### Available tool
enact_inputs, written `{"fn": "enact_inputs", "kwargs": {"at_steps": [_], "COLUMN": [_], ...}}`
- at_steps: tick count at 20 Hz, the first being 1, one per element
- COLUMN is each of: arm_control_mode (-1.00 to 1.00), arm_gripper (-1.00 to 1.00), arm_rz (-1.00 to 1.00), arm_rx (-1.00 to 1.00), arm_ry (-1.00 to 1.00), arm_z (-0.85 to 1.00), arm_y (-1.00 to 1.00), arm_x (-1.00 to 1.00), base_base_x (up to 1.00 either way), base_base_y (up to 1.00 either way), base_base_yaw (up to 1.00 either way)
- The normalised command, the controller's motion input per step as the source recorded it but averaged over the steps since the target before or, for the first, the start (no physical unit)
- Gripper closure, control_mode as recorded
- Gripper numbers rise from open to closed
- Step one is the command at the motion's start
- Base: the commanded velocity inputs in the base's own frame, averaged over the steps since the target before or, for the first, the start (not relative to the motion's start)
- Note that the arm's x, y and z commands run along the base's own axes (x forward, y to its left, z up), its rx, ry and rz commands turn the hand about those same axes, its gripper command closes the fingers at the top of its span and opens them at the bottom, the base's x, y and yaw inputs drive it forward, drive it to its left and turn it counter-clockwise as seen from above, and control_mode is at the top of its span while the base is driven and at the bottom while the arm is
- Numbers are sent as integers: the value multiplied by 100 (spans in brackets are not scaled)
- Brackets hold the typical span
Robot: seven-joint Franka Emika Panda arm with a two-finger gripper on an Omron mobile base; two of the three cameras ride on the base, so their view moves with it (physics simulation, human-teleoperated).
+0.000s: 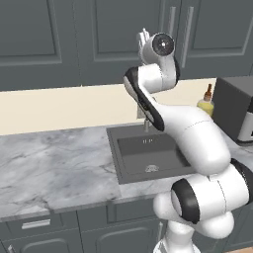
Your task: Close all open cabinet doors.
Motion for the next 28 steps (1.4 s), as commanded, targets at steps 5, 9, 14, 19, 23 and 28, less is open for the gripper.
{"fn": "enact_inputs", "kwargs": {"at_steps": [5,9,14,19,23,28], "arm_control_mode": [-100,-100,-100,-100,-100,-100], "arm_gripper": [-100,-100,-100,-100,-100,-100], "arm_rz": [14,18,24,10,5,1], "arm_rx": [0,0,1,2,0,0], "arm_ry": [4,1,-9,-14,-5,0], "arm_z": [-29,-25,-10,0,1,4], "arm_y": [0,0,-4,-5,-10,-7], "arm_x": [70,32,-55,-59,-52,-48], "base_base_x": [0,0,0,0,0,0], "base_base_y": [0,0,0,0,0,0], "base_base_yaw": [0,0,0,0,0,0]}}
